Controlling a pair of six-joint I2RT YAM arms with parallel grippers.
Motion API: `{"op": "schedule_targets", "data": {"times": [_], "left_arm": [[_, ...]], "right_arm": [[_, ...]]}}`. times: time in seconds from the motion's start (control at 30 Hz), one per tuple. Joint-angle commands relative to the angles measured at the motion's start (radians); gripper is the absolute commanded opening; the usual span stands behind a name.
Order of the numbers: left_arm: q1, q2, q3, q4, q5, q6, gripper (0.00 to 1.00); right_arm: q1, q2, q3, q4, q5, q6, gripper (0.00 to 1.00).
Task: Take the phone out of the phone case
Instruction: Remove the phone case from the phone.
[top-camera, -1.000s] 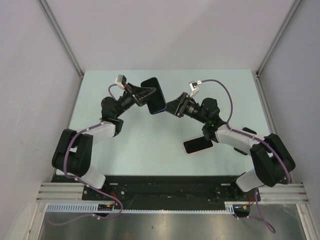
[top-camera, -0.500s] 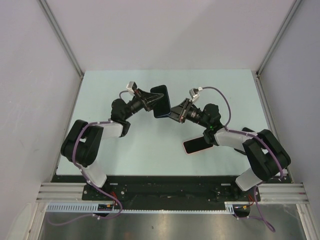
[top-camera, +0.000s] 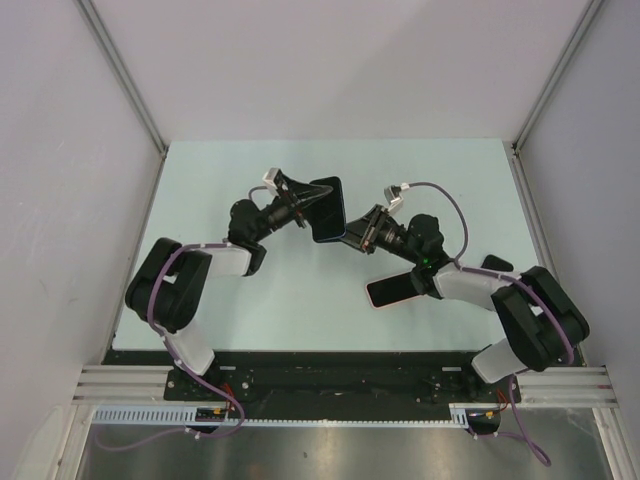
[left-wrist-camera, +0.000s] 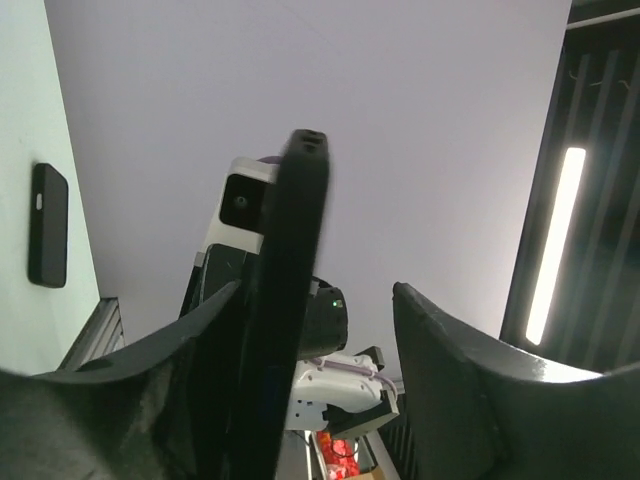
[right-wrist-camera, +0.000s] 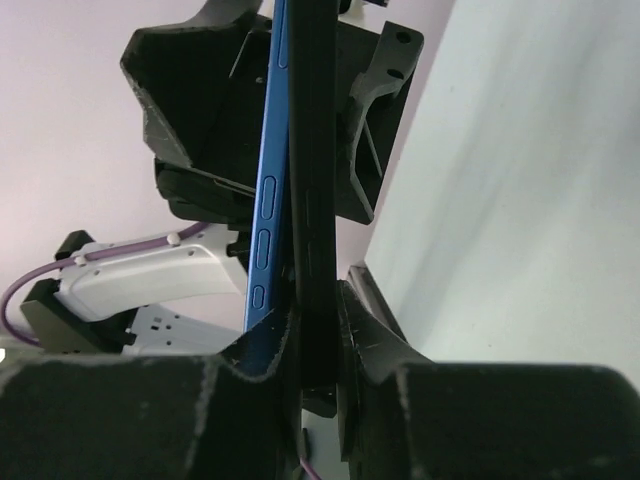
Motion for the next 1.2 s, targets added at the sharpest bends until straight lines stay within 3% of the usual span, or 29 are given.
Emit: {"op": "schedule_targets", "data": {"times": [0.0,0.1,0.3,0.5,0.57,0.6,0.67,0.7,0.73,0.8,0.93,1.17], "left_arm": [[-0.022,-0.053,0.016,0.463,0.063,-0.037,0.71],[-0.018,-0.054,0.008,0.440,0.079,-0.019,0.85],[0.004,-0.056,-0.038,0.400,0.092,0.026,0.99],[0.038,-0.065,-0.079,0.290,0.118,0.119,1.00],[0.042,-0.102,-0.079,0.129,0.136,0.183,1.00],[0.042,-0.120,-0.071,0.038,0.139,0.285,1.00],[0.038,-0.197,-0.006,-0.382,0.124,0.447,1.00],[0.035,-0.223,0.036,-0.566,0.100,0.654,1.00],[0.019,-0.258,0.138,-0.908,0.051,0.758,1.00],[-0.002,-0.269,0.226,-1.128,-0.066,0.934,0.99],[-0.012,-0.236,0.254,-1.217,-0.072,0.964,0.97],[-0.030,-0.168,0.266,-1.355,-0.146,1.039,0.94]], "right_arm": [[-0.013,-0.099,-0.003,-0.215,0.092,-0.134,0.00],[-0.032,-0.171,0.000,-0.349,0.136,-0.207,0.00],[-0.056,-0.294,0.036,-0.640,0.262,-0.355,0.00],[-0.042,-0.331,0.092,-0.840,0.392,-0.478,0.00],[-0.030,-0.328,0.121,-0.912,0.457,-0.527,0.00],[-0.011,-0.316,0.133,-0.938,0.481,-0.549,0.00],[0.015,-0.293,0.164,-1.034,0.579,-0.599,0.00],[0.042,-0.274,0.193,-1.064,0.611,-0.616,0.00],[0.052,-0.239,0.207,-1.102,0.657,-0.627,0.00],[0.066,-0.196,0.237,-1.122,0.673,-0.655,0.00],[0.113,-0.060,0.315,-1.188,0.727,-0.696,0.00],[0.159,0.040,0.399,-1.260,0.767,-0.744,0.00]]}}
